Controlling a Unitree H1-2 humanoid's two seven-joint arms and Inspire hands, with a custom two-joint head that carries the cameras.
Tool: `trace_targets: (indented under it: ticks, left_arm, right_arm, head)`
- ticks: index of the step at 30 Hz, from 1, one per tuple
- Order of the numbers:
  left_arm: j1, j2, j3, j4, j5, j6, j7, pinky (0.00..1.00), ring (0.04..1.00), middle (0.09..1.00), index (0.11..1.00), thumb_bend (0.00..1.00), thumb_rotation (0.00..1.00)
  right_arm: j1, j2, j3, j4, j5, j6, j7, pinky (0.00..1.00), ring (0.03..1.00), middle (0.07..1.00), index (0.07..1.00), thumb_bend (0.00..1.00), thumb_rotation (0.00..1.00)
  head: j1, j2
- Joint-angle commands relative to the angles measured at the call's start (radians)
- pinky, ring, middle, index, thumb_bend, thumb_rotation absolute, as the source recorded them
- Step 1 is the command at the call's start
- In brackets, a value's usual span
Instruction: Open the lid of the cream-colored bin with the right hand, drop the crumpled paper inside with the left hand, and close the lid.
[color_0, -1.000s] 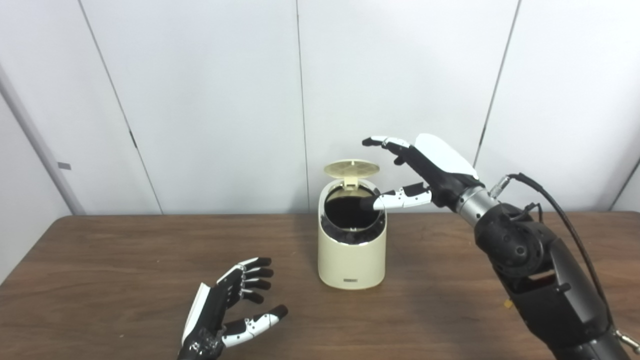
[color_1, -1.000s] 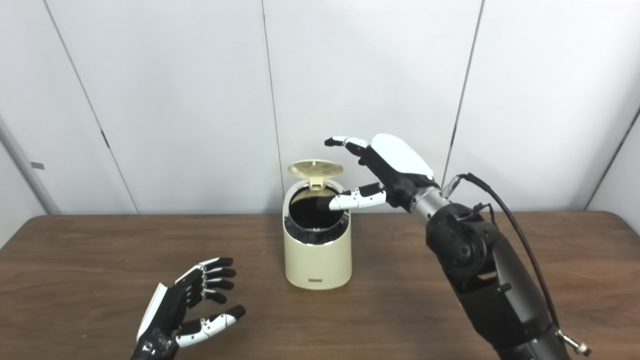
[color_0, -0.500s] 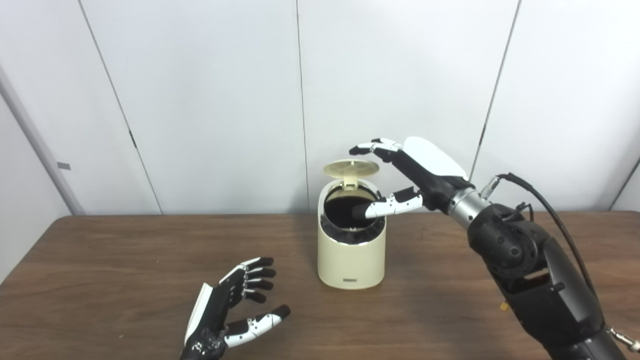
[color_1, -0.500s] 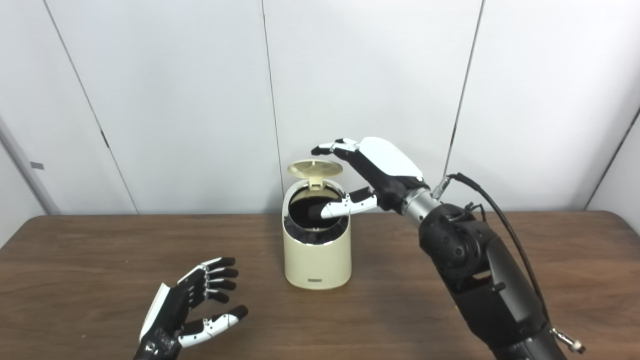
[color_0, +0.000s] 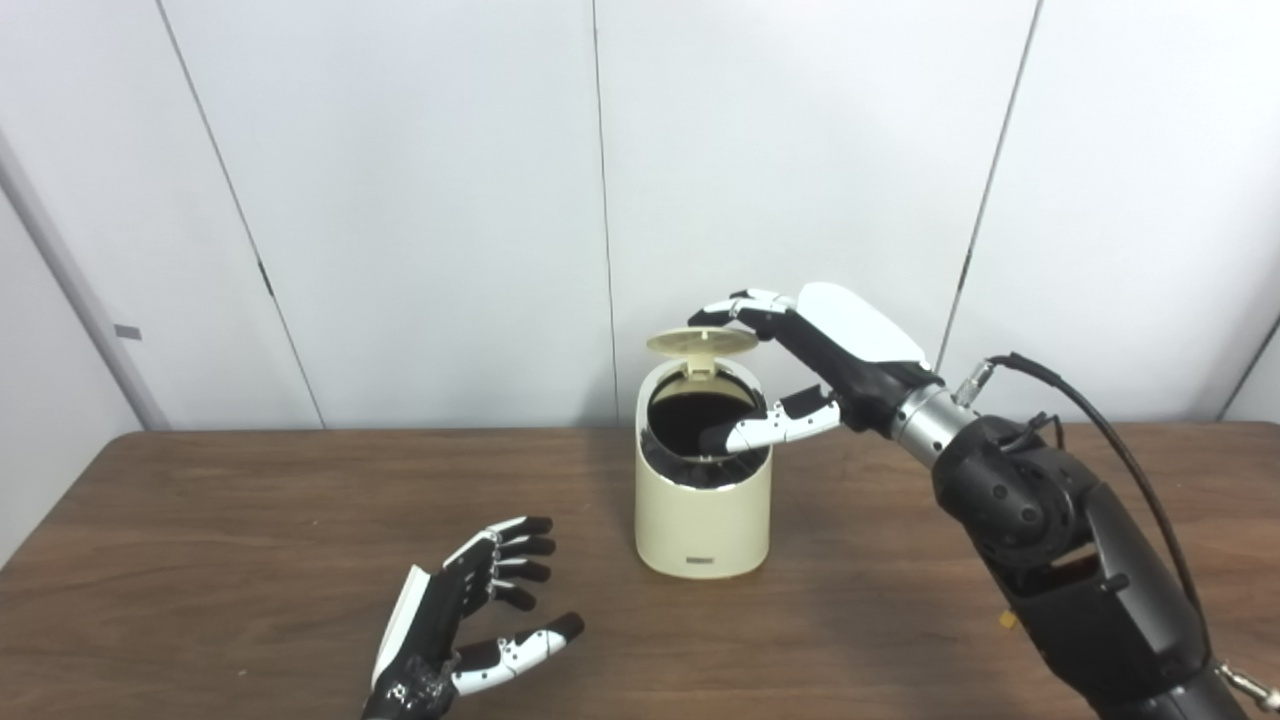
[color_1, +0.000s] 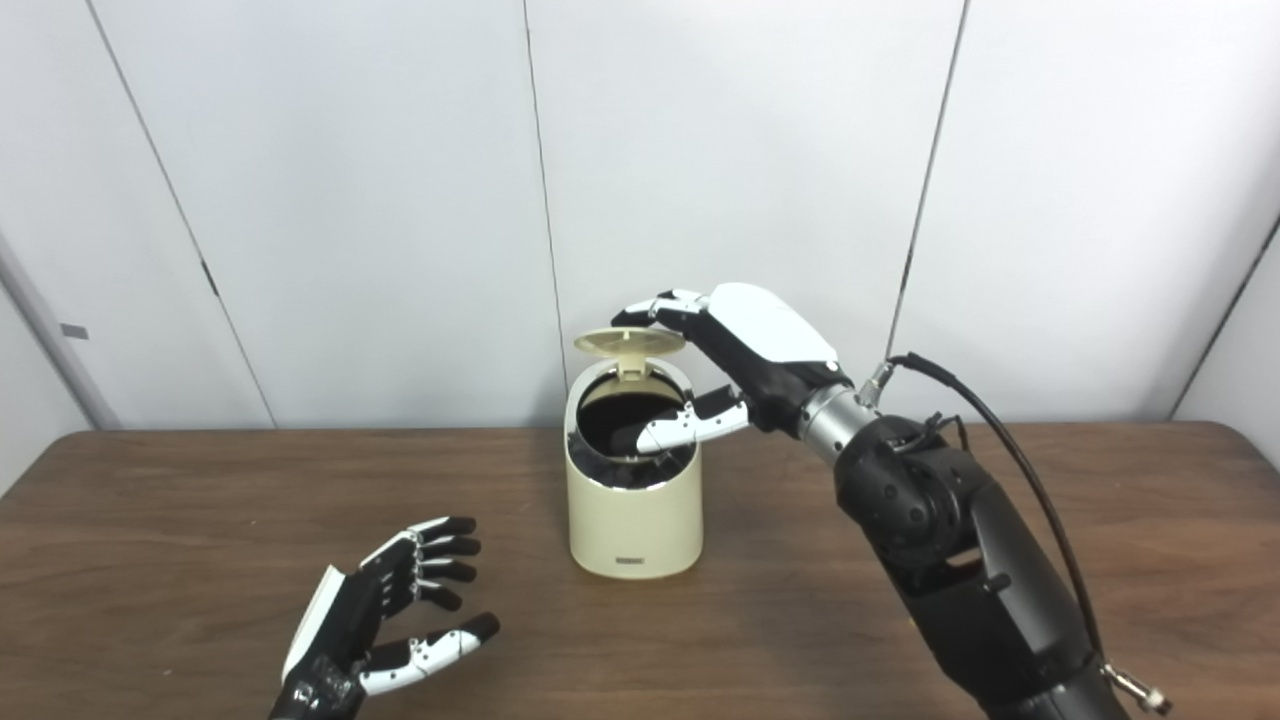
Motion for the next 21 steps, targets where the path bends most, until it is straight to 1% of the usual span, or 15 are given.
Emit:
trace_targets:
  ticks: [1, 7, 10, 12, 21]
  left_arm:
    - [-0.034, 0.005, 0.006, -0.036, 0.008, -0.005, 0.003, 0.58, 0.681, 0.739, 0.777, 0.71, 0.13]
    - [-0.037, 0.010, 0.010, -0.047, 0.003, 0.007, 0.000, 0.59, 0.683, 0.739, 0.778, 0.71, 0.13]
    - [-0.037, 0.012, 0.010, -0.050, 0.002, 0.008, -0.003, 0.58, 0.682, 0.740, 0.779, 0.71, 0.13]
    - [-0.036, 0.011, 0.011, -0.053, -0.001, 0.012, -0.004, 0.58, 0.680, 0.739, 0.779, 0.71, 0.13]
    - [-0.034, 0.008, 0.010, -0.059, 0.001, 0.023, -0.007, 0.58, 0.677, 0.733, 0.772, 0.72, 0.12]
  right_arm:
    - [-0.035, -0.016, -0.010, -0.042, 0.004, -0.031, -0.002, 0.73, 0.892, 0.793, 0.773, 0.69, 0.58]
    - [-0.024, -0.026, -0.008, -0.064, 0.002, -0.028, 0.018, 0.73, 0.852, 0.741, 0.729, 0.67, 0.55]
    - [-0.017, -0.030, -0.006, -0.074, 0.002, -0.015, 0.037, 0.74, 0.852, 0.728, 0.703, 0.67, 0.57]
    - [-0.011, -0.031, -0.006, -0.075, 0.004, -0.019, 0.046, 0.74, 0.851, 0.717, 0.686, 0.67, 0.58]
    - [0.017, -0.030, -0.009, -0.072, 0.010, -0.035, 0.055, 0.73, 0.845, 0.709, 0.666, 0.68, 0.58]
  head:
    - [0.000, 0.007]
    - [0.002, 0.015]
    - [0.002, 0.017]
    - [0.003, 0.020]
    - [0.008, 0.027]
